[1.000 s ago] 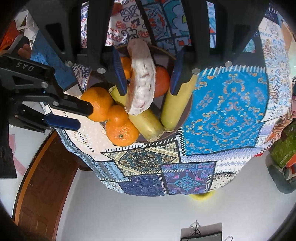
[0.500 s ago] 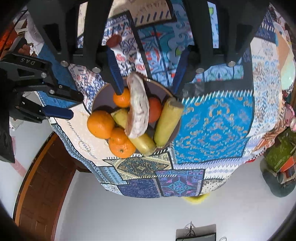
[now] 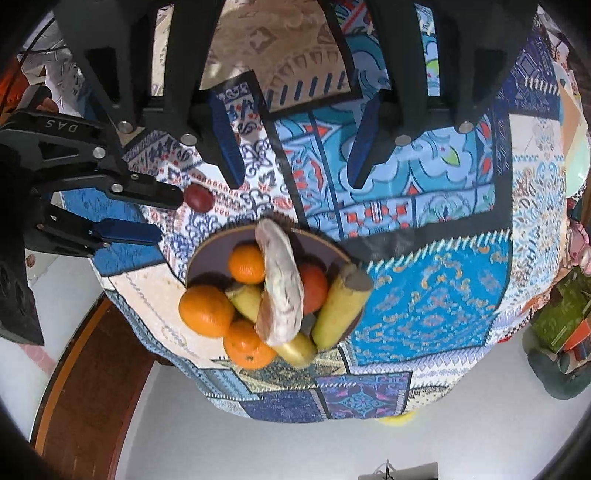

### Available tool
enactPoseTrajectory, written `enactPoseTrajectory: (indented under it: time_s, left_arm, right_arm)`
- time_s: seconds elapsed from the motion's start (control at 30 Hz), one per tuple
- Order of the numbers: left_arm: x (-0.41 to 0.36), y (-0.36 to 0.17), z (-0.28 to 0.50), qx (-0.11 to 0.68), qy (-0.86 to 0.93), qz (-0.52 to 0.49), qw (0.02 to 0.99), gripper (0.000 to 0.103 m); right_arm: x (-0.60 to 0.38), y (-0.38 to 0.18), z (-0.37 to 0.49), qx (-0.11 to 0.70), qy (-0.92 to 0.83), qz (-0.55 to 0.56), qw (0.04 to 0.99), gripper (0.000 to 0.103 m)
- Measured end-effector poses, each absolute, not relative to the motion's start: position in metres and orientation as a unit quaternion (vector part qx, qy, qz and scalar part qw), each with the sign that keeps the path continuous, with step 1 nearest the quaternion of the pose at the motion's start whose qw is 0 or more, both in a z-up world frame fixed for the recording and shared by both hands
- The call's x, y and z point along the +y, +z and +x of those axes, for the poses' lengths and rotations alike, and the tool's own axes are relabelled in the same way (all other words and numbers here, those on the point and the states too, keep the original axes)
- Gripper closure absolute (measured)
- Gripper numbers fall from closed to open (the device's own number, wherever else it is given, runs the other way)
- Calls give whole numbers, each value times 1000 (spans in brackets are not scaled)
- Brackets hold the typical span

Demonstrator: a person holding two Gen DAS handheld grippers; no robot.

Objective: Organize fruits
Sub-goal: 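Grasp a dark red date with the right tool while the left tool grasps another date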

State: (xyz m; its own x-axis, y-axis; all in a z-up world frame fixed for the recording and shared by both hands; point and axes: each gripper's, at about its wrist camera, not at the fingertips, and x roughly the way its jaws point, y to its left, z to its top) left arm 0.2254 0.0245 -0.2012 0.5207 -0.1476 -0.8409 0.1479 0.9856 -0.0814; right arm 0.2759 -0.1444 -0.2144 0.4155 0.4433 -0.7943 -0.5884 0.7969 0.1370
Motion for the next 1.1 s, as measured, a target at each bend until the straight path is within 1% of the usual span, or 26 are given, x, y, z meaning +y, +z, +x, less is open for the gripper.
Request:
enactPoseTrajectory:
  time_s: [0.1, 0.2, 0.3, 0.37, 0.43, 0.47, 0.53, 0.77, 0.83, 0.87, 0.93, 1.0, 1.1]
  left_arm:
    - [24, -209, 224, 491, -85, -1, 867, 45]
    - [25, -215, 224, 497, -87, -7, 864, 45]
    - [23, -216, 223, 493, -82, -2, 866, 45]
    - [21, -216, 224, 493, -81, 0, 866, 45]
    - [18, -215, 225, 490, -81, 1, 868, 46]
    - [17, -214, 225, 489, -82, 1, 868, 46]
    - [14, -212, 225, 487, -85, 2, 869, 46]
    - [-1, -214, 223, 492, -105, 4, 864, 46]
    - [-7, -216, 221, 495, -114, 6, 861, 49]
    - [-11, -218, 220, 497, -119, 9, 860, 52]
    - [-18, -221, 218, 499, -126, 17, 857, 54]
    - [-22, -225, 216, 502, -134, 17, 854, 62]
    - [-27, -232, 217, 510, -138, 18, 849, 71]
  right_arm:
    - [-139, -222, 277, 452, 314, -82, 831, 62]
    - [-135, -229, 279, 456, 319, -81, 827, 66]
    - [-132, -235, 281, 461, 320, -78, 824, 68]
    - [-131, -239, 282, 466, 320, -79, 821, 71]
    - [-129, -243, 284, 471, 320, -79, 818, 78]
    - [-129, -245, 284, 473, 320, -79, 817, 79]
    - [-129, -246, 282, 469, 317, -84, 820, 85]
    - [-142, -236, 276, 456, 314, -77, 829, 85]
    - [-148, -232, 277, 453, 311, -73, 832, 85]
    - [-152, -229, 276, 451, 308, -71, 835, 85]
    - [-159, -227, 275, 450, 304, -68, 837, 85]
    - [-164, -225, 274, 449, 300, -67, 839, 85]
    - [-172, -224, 273, 451, 294, -65, 840, 85]
